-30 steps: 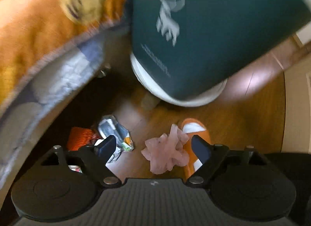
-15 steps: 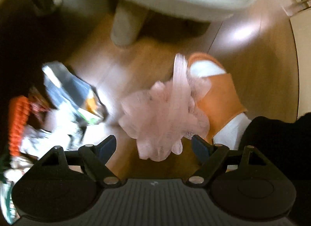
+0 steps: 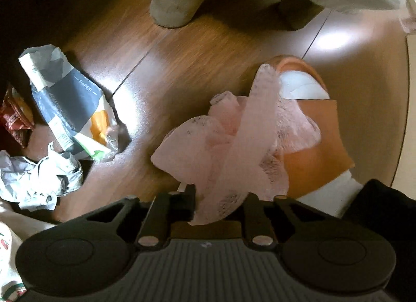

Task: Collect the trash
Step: 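Carry the snack bag in the right tool into the teal wastebasket, then lower the pink puff into the wastebasket and open the left tool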

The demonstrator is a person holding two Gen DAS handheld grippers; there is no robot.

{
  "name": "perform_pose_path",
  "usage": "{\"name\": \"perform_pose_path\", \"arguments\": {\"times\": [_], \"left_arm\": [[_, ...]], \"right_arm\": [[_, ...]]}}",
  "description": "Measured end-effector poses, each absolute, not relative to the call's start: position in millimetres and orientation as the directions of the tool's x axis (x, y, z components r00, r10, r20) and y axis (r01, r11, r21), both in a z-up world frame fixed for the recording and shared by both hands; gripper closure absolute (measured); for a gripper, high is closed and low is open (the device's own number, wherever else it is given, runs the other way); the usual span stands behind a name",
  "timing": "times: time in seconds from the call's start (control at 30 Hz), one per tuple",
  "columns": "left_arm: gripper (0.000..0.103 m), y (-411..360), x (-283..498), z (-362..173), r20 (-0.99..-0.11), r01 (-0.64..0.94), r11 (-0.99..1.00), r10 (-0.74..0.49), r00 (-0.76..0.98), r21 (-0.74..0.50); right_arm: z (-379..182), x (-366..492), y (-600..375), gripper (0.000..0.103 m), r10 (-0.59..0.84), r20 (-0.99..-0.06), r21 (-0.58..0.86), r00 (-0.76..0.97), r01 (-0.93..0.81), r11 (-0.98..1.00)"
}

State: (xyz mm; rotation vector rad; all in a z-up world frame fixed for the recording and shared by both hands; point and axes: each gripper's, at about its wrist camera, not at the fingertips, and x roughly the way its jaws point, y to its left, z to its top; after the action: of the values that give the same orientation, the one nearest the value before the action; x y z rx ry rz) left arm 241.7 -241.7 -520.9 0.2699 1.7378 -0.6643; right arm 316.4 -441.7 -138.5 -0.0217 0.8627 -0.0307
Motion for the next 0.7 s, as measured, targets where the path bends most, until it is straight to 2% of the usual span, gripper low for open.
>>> {"name": "perform_pose_path", "arguments": {"times": [0.2,0.33,0.7], "left_arm": [[0.094,-223,242,-484,-0.959,0.478,0.835,-0.193,-0.208,-0.272],[0.094,-199,244,-438,-0.961,0.449,0.85,-0.242,-0.132,-0.275],[0.094,-135,248,-237,-0.917,0.347,0.895,-0.356,0.178,-0.28]], "right_arm": [[-125,302,-441,0.082,-0.03,-0.73,-0.009,0.683,0.034,0.999],[-111,289,-439,0.082,-0.024,-0.709,-0.002,0.705,0.032,0.999],[-94,265,-432,0.082,-0.007,-0.683,0.018,0.73,0.026,1.0]]}}
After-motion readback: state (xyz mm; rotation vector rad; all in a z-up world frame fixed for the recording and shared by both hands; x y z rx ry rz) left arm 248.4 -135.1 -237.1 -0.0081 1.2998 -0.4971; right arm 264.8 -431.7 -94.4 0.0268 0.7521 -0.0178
